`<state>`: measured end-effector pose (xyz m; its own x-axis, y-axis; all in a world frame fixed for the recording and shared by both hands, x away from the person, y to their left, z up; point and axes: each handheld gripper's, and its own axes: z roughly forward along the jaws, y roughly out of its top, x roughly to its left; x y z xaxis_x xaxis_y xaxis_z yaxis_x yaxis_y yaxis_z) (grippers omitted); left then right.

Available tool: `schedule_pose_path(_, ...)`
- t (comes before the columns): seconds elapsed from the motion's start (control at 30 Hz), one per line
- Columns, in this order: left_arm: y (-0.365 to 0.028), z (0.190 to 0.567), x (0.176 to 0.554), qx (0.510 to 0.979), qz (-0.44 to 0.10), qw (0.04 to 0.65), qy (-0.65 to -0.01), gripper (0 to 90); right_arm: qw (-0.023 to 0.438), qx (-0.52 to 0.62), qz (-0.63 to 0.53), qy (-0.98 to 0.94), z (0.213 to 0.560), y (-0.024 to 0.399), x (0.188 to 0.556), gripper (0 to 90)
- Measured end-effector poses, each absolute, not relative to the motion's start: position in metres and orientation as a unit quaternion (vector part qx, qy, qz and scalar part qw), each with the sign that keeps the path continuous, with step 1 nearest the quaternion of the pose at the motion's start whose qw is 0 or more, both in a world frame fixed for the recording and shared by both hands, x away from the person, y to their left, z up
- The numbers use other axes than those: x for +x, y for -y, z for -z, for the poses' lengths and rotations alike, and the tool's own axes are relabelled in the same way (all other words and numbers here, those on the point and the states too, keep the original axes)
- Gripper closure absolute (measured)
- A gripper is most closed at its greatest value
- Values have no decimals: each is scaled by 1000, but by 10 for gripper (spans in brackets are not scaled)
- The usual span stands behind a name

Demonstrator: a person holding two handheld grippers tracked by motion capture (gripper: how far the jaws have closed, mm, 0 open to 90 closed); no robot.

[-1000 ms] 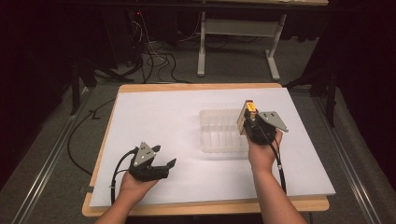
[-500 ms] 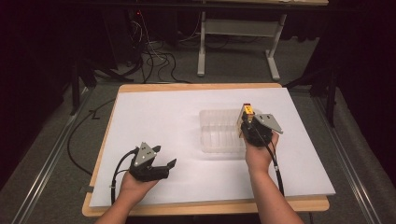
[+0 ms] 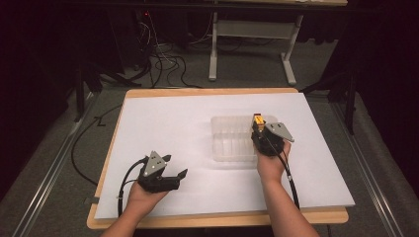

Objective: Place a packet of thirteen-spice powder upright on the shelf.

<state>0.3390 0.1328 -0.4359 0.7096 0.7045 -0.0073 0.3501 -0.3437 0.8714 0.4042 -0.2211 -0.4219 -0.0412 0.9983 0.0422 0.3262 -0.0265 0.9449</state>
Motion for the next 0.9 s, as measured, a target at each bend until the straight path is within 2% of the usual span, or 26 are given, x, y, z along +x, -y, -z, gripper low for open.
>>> schedule_pose_path(0.17,-133,436,338,799,-190,467,-329,242,382,572,-436,-580,426,222,403,634)
schedule_pose_path(0.57,-135,436,337,799,-192,465,-330,242,340,532,-455,-628,415,226,385,338)
schedule_pose_path(0.9,-130,439,338,802,-189,462,-329,242,302,492,-472,-667,407,246,346,237)
